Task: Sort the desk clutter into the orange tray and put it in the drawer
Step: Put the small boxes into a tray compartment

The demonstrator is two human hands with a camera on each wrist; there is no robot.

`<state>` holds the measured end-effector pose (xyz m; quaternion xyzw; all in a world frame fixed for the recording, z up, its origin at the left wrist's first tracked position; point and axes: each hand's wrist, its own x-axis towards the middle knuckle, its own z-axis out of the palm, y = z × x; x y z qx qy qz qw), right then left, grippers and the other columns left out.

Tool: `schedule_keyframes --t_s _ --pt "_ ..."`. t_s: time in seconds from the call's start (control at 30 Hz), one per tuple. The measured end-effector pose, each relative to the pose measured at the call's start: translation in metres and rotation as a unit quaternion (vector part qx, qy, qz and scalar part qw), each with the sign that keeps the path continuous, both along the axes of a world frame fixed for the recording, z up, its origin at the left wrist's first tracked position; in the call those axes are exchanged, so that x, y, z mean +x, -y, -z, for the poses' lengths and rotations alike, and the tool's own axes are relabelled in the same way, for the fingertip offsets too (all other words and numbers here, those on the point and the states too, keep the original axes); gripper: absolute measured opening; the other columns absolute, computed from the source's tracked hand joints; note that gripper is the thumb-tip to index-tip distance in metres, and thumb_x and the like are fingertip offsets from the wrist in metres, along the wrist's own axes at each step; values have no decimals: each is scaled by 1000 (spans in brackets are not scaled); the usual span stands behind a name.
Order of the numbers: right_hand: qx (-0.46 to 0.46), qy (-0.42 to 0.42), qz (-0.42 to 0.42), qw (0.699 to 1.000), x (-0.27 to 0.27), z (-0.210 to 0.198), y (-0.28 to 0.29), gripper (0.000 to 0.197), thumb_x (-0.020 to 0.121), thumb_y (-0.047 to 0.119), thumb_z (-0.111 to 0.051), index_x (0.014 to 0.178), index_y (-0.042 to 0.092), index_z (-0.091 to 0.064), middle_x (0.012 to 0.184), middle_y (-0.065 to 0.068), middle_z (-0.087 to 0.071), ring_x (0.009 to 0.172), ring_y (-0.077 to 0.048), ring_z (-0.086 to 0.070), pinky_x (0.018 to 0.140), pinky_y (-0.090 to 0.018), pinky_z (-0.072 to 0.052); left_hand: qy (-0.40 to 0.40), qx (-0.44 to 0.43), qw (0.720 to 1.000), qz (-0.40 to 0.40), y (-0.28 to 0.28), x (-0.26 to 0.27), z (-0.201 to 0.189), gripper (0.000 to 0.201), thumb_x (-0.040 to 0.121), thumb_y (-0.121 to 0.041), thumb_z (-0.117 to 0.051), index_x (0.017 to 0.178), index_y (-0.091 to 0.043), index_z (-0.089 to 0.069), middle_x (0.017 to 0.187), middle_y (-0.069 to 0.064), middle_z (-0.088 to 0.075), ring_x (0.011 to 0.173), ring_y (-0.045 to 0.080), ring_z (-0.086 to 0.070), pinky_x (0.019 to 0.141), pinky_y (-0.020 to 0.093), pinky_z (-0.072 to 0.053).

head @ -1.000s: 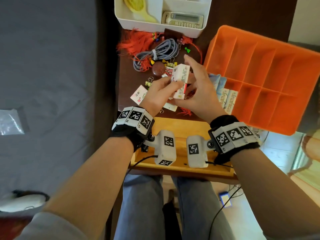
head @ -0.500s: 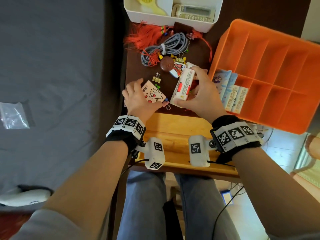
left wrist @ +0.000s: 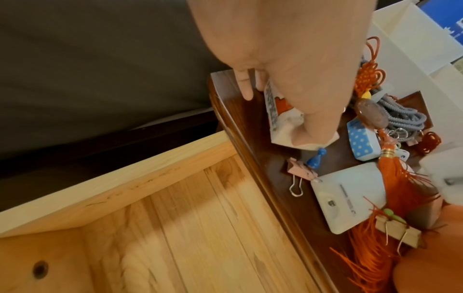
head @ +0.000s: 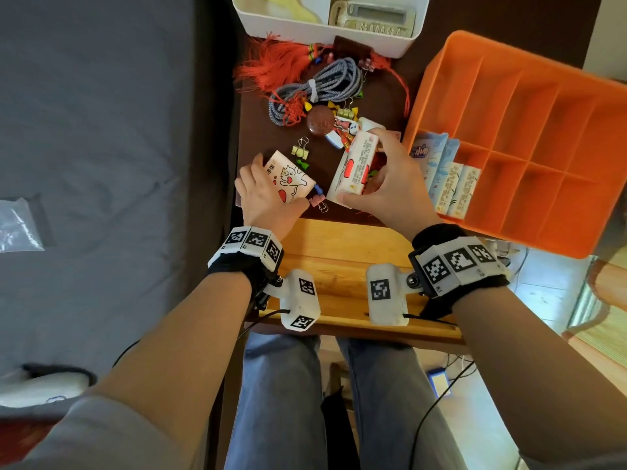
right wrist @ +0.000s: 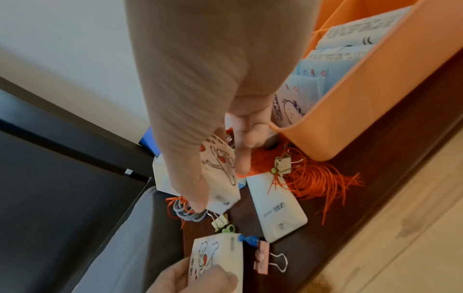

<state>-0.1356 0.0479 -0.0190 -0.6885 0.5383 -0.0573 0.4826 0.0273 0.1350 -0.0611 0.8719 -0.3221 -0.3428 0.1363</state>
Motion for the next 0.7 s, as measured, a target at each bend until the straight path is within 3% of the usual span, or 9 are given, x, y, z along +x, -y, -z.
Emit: schedule_keyframes --t_s 0.2,0.3,0.4,0.47,0.53,0.6,0.7 --pt "0 -4 -2 1000 -3 -2 1 86 61 34 -83 133 20 -38 123 0 -55 90 -17 -56 76 -31 -49 -31 -28 998 -38 -3 0 -1 104 58 -30 -79 141 -10 -20 136 10 -28 129 25 -30 108 48 -34" --pt "0 2 -1 1000 -4 -3 0 85 62 33 -83 132 20 -38 121 0 -56 91 -16 -56 77 -30 -49 -54 -66 995 -46 -4 -1 -7 105 48 -44 -71 136 -10 -27 129 9 -30 120 23 -40 100 47 -44" --pt "2 10 5 1000 -6 -4 0 85 62 32 -83 133 19 -38 120 -2 -57 91 -16 -57 78 -30 -48 -78 -138 987 -36 -5 -3 -13 97 46 -49 -68 125 -7 -33 121 9 -34 112 20 -46 91 40 -51" --pt "2 17 3 1000 -8 -4 0 84 62 33 -83 132 18 -39 117 -2 -58 89 -15 -57 77 -32 -50 -99 -169 980 -26 -5 -6 -15 88 53 -34 -81 122 -8 -33 118 7 -35 108 15 -48 86 35 -54" --pt "2 22 -2 1000 -9 -3 -1 83 62 35 -82 131 18 -39 116 -3 -58 88 -16 -57 77 -35 -52 -97 -185 978 -12 -4 -8 -15 83 57 -20 -85 120 -8 -33 117 6 -38 102 9 -48 84 16 -49" --pt "3 20 -10 1000 -10 -1 -2 86 62 37 -81 133 18 -37 119 -3 -57 92 -21 -59 79 -38 -53 -96 -195 976 1 -2 -10 -16 80 58 -16 -84 120 -9 -33 116 6 -41 101 7 -47 79 1 -39" --pt "10 27 -9 1000 -13 0 -3 87 62 37 -81 135 19 -36 119 -4 -57 95 -22 -60 80 -36 -53 -115 -209 971 10 3 -14 -20 79 58 -21 -81 119 -12 -32 115 7 -46 102 11 -52 80 7 -42"
